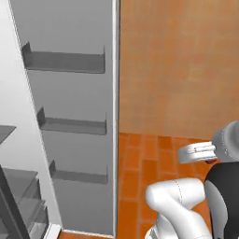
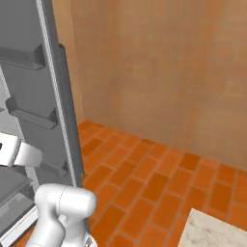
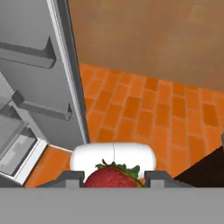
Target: Take the strawberry from the fridge and place it on top of the pancake, located on the dining counter.
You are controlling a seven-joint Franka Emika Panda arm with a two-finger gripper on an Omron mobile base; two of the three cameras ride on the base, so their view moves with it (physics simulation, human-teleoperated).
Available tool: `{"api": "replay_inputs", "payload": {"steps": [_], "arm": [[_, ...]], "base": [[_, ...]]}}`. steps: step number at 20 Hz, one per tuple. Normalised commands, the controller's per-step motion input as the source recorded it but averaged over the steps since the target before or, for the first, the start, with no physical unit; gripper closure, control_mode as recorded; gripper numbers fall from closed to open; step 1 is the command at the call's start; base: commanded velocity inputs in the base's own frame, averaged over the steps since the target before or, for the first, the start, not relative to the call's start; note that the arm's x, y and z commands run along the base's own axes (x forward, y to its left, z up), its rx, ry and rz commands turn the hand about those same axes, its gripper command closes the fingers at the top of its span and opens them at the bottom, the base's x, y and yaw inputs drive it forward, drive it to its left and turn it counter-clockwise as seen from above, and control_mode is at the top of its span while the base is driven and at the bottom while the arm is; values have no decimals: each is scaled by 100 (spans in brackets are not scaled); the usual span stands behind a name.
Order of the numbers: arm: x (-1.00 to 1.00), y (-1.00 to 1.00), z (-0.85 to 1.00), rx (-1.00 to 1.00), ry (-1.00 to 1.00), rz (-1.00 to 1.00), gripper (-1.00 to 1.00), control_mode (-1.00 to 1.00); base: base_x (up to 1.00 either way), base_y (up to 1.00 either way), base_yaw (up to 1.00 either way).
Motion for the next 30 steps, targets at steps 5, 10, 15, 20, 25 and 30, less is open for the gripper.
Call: {"api": "replay_inputs", "payload": {"steps": [5, 10, 15, 20, 25, 30], "arm": [[0, 0, 0, 0, 0, 0, 100, 100], [0, 0, 0, 0, 0, 0, 100, 100], [0, 0, 0, 0, 0, 0, 100, 100], [0, 0, 0, 0, 0, 0, 100, 100], [0, 0, 0, 0, 0, 0, 100, 100], [0, 0, 0, 0, 0, 0, 100, 100]], "base": [[-17, -4, -77], [-1, -3, -52], [41, -14, -12], [34, -41, 0], [39, -27, 0], [63, 0, 0]]}}
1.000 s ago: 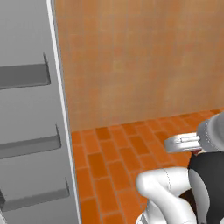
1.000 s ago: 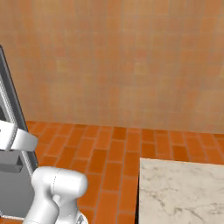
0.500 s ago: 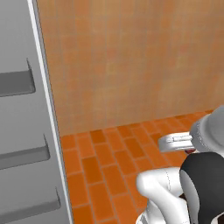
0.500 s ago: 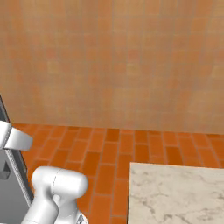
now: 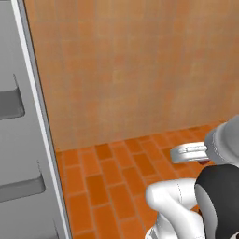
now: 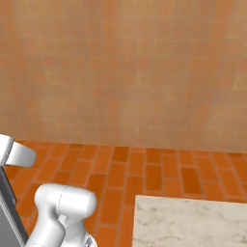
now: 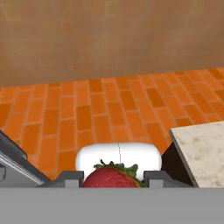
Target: Take the strawberry from the fridge and place it on top of the pancake, located on the dining counter.
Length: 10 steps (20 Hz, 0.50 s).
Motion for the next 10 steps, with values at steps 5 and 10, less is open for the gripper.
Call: {"api": "replay_inputs", "payload": {"steps": [5, 10], "arm": [[0, 0, 0, 0, 0, 0, 100, 100], [0, 0, 0, 0, 0, 0, 100, 100]], "base": [[67, 0, 0], [70, 0, 0]]}}
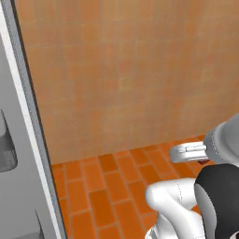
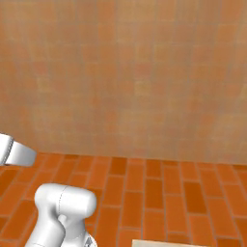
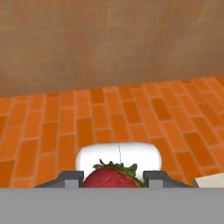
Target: Take the strawberry from the fridge and place it on top of the pancake, located on the dining counter.
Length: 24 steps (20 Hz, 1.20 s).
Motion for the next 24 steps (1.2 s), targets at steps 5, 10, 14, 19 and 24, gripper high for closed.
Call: {"api": "replay_inputs", "payload": {"steps": [5, 10, 14, 19, 24], "arm": [[0, 0, 0, 0, 0, 0, 100, 100], [0, 0, 0, 0, 0, 0, 100, 100], [0, 0, 0, 0, 0, 0, 100, 100], [0, 0, 0, 0, 0, 0, 100, 100], [0, 0, 0, 0, 0, 0, 100, 100]], "base": [[71, 0, 0], [66, 0, 0], [67, 0, 0], [77, 0, 0], [86, 0, 0]]}}
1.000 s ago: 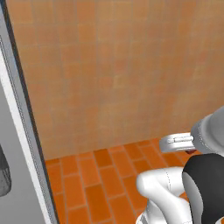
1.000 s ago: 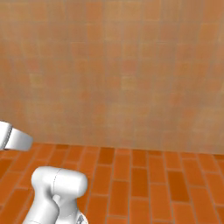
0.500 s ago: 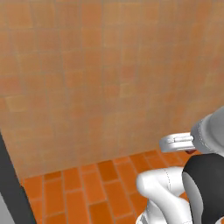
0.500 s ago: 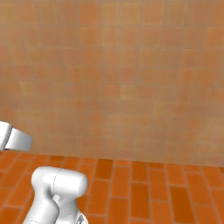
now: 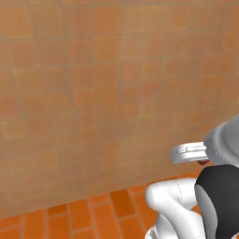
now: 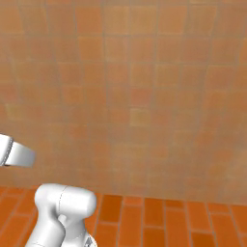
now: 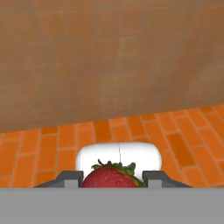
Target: Take the strawberry from the fridge and place it on top of the pancake, located on the dining counter.
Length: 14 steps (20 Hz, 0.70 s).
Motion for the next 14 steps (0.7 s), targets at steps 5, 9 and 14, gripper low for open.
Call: {"api": "replay_inputs", "payload": {"steps": [5, 9, 14], "arm": [[0, 0, 0, 0, 0, 0, 100, 100], [0, 0, 0, 0, 0, 0, 100, 100], [0, 0, 0, 0, 0, 0, 100, 100]], "base": [[96, -4, -6], [68, -26, -38], [66, -19, -35]]}}
